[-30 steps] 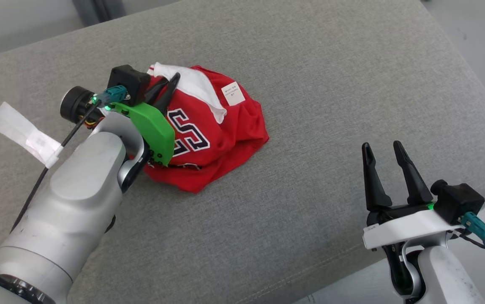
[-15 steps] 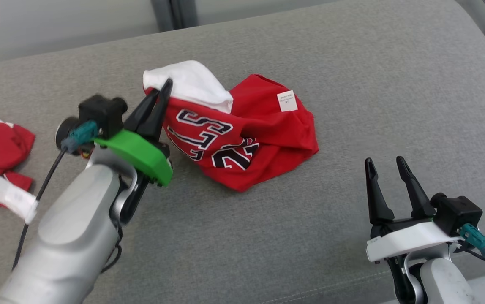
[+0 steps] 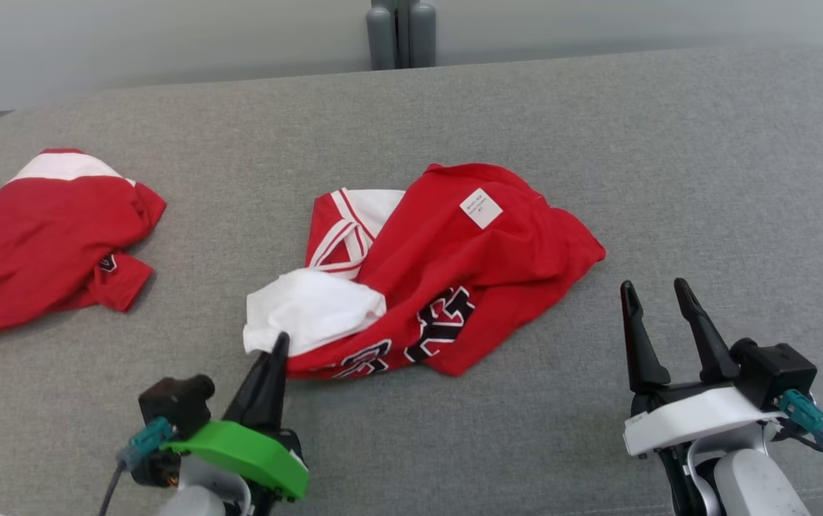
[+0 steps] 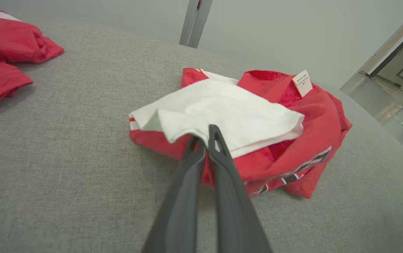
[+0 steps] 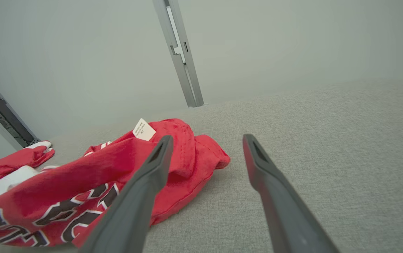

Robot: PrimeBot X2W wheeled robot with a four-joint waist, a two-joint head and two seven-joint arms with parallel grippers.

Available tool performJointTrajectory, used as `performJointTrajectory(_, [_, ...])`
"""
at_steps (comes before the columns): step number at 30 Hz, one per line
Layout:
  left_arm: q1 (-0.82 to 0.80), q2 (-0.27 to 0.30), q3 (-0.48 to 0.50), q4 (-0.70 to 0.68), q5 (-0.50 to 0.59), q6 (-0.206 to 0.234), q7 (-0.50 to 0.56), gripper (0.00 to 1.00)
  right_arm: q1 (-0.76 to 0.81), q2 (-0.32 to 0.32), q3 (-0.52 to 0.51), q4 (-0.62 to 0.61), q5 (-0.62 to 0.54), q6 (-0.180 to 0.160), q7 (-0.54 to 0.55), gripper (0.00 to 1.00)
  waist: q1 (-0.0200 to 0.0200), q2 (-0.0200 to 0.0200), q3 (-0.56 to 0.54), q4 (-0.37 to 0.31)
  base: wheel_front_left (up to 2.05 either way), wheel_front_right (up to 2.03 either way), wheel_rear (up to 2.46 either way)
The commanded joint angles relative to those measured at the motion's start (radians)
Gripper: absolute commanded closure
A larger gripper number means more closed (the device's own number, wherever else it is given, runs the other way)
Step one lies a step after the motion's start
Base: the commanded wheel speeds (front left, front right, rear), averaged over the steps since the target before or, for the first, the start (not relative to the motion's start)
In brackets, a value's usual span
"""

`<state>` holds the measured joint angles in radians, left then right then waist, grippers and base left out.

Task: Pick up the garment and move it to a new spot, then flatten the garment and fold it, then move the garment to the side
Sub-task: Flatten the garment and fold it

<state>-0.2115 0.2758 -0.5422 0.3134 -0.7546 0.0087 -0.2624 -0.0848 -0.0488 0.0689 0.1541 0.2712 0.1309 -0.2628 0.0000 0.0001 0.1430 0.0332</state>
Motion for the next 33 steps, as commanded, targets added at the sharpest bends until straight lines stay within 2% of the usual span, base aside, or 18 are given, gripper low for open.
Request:
performJointTrajectory(1, [0.028,-0.014,0.016,0.003,0.005,-0.007,-0.003,1.0,0.013,-0.003,-0.004,0.001,-0.007,0.0,-0.003,0.0,0.0,-0.0001,-0.004,0.009,0.0,0.0,0.0])
performJointTrajectory(4, [0.059,-0.052,0.036,0.018,0.036,-0.021,-0.003,1.0,0.016,-0.003,-0.009,0.002,-0.012,0.0,-0.003,0.0,0.0,-0.0001,-0.003,0.016,0.0,0.0,0.0])
performJointTrajectory(5, [0.065,-0.059,0.044,0.022,0.047,-0.027,-0.003,0.72,0.016,-0.003,-0.009,0.003,-0.013,0.0,-0.003,0.0,0.0,-0.0001,-0.002,0.017,0.0,0.0,0.0])
performJointTrajectory(6, [0.068,-0.066,0.058,0.025,0.06,-0.03,-0.003,0.24,0.016,-0.003,-0.01,0.004,-0.012,0.0,-0.003,0.0,0.0,-0.0001,-0.003,0.018,0.0,0.0,0.0])
performJointTrajectory(7, [0.069,-0.071,0.071,0.026,0.066,-0.033,-0.003,0.0,0.015,-0.003,-0.011,0.004,-0.014,0.0,-0.003,0.0,0.0,-0.0001,-0.003,0.02,0.0,0.0,0.0])
performJointTrajectory(23, [0.112,-0.167,0.419,-0.149,0.315,-0.082,-0.002,0.0,-0.025,-0.003,0.015,0.035,-0.042,0.0,-0.003,0.0,0.0,-0.0001,-0.028,0.06,0.0,0.0,0.0])
performJointTrajectory(27, [0.128,-0.182,0.495,-0.159,0.394,-0.095,-0.002,0.0,-0.076,-0.022,0.043,0.079,-0.058,0.0,-0.003,0.0,0.0,-0.0001,-0.029,0.073,0.0,0.0,0.0])
performJointTrajectory(33, [0.147,-0.199,0.555,-0.156,0.463,-0.112,-0.002,0.0,-0.182,-0.072,0.077,0.193,-0.075,0.0,0.01,0.0,0.0,-0.0001,-0.027,0.096,0.0,0.0,0.0])
